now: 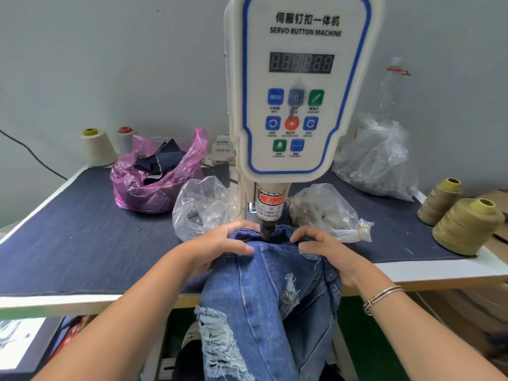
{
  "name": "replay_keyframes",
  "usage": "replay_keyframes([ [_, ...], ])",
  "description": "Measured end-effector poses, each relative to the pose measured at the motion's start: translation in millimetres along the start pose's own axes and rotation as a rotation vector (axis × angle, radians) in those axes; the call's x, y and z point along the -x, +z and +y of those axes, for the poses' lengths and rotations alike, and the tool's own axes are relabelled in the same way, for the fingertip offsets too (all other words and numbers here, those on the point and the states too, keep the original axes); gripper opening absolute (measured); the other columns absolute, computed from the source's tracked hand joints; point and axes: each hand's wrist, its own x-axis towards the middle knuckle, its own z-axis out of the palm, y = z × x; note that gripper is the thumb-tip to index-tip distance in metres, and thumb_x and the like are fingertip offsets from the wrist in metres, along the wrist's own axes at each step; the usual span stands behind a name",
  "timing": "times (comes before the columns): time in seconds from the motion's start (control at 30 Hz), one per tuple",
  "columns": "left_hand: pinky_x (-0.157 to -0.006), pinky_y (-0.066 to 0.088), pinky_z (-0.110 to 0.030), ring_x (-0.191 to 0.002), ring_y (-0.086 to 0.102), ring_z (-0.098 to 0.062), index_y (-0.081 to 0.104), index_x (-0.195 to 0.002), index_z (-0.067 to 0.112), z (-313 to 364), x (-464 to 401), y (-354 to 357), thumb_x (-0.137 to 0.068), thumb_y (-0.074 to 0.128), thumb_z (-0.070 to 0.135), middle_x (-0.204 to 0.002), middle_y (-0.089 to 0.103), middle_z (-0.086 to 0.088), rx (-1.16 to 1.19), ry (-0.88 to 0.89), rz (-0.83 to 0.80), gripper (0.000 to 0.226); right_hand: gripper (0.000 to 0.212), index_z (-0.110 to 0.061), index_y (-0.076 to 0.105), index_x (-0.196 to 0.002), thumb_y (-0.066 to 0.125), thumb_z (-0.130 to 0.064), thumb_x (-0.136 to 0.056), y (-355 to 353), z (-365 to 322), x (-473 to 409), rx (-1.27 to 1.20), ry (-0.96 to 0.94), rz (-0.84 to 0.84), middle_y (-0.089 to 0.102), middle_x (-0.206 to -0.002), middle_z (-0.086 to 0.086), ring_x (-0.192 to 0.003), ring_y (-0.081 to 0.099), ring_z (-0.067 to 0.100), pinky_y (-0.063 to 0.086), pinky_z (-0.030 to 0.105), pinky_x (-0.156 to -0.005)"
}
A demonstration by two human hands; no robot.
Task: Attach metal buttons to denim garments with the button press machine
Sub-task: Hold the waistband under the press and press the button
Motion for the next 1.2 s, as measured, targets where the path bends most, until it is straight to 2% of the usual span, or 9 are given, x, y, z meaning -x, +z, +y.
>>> replay_keyframes([
  [0.07,-0.091,0.052,-0.034,-0.104,0.065,-0.023,0.066,-0.11,0.034,0.2,1.0,0.4,-0.067,0.069,0.011,-0.119,0.067,-0.009,0.065,0.009,-0.012,0.049,0.024,-0.025,0.071,-0.087,0.075,-0.008,-0.071,0.1,-2.3,0.0,0.053,0.029,-0.01,0.07,-0.094,0.006,-0.081,0.067,0.02,0.055,0.029,-0.066],
  [0.13,-0.088,0.055,-0.032,-0.108,0.065,-0.025,0.063,-0.115,0.032,0.1,1.1,0.8,-0.07,0.068,0.009,-0.12,0.067,-0.009,0.08,0.026,-0.022,0.051,0.031,-0.026,0.072,-0.091,0.076,-0.004,-0.07,-0.6,-3.8,0.0,0.059,0.055,-0.03,0.072,-0.098,0.004,-0.084,0.069,0.021,0.056,0.03,-0.068],
  [0.27,-0.076,0.055,-0.025,-0.096,0.069,-0.016,0.069,-0.099,0.045,0.0,1.3,-0.1,-0.073,0.066,0.009,-0.105,0.073,0.005,0.121,0.042,-0.057,0.044,0.039,-0.027,0.073,-0.1,0.075,-0.003,-0.069,-2.0,-2.8,-0.3,0.044,0.056,-0.03,0.071,-0.106,0.006,-0.092,0.069,0.024,0.056,0.03,-0.072],
  [0.43,-0.078,0.054,-0.031,-0.096,0.068,-0.021,0.066,-0.109,0.037,-11.9,2.4,-3.6,-0.074,0.066,0.011,-0.111,0.07,-0.001,0.202,0.07,-0.041,0.044,0.042,-0.028,0.072,-0.104,0.074,-0.007,-0.068,0.3,-1.0,-1.1,0.056,0.06,-0.031,0.071,-0.109,0.005,-0.096,0.068,0.023,0.056,0.03,-0.074],
  [0.63,-0.076,0.055,-0.029,-0.092,0.068,-0.019,0.068,-0.104,0.034,-21.9,1.7,-0.5,-0.073,0.066,0.007,-0.108,0.071,-0.001,0.292,0.11,0.013,0.041,0.044,-0.028,0.07,-0.107,0.074,-0.008,-0.069,1.2,-0.3,-0.3,0.053,0.066,-0.036,0.071,-0.111,0.005,-0.098,0.068,0.023,0.056,0.03,-0.075],
  [0.83,-0.075,0.055,-0.028,-0.089,0.068,-0.018,0.068,-0.104,0.036,-26.2,1.0,4.4,-0.071,0.068,0.01,-0.105,0.072,-0.001,0.278,0.133,0.078,0.042,0.044,-0.029,0.07,-0.109,0.074,-0.007,-0.071,-0.4,0.1,-0.5,0.039,0.07,-0.035,0.07,-0.113,0.005,-0.101,0.067,0.024,0.055,0.031,-0.076],
  [1.03,-0.076,0.054,-0.031,-0.093,0.068,-0.021,0.065,-0.11,0.036,-27.3,1.2,4.2,-0.064,0.076,0.021,-0.109,0.07,-0.002,0.287,0.124,0.068,0.05,0.045,-0.03,0.069,-0.11,0.075,-0.007,-0.072,-1.5,0.7,-0.5,0.029,0.069,-0.022,0.07,-0.114,0.003,-0.103,0.067,0.024,0.055,0.03,-0.077],
  [1.2,-0.076,0.054,-0.031,-0.093,0.068,-0.021,0.065,-0.11,0.036,-28.4,0.7,3.3,-0.07,0.072,0.017,-0.11,0.07,-0.002,0.286,0.114,0.073,0.045,0.044,-0.031,0.07,-0.109,0.072,-0.007,-0.072,-0.7,0.5,0.7,0.02,0.061,-0.02,0.07,-0.112,0.003,-0.101,0.068,0.023,0.055,0.029,-0.076],
])
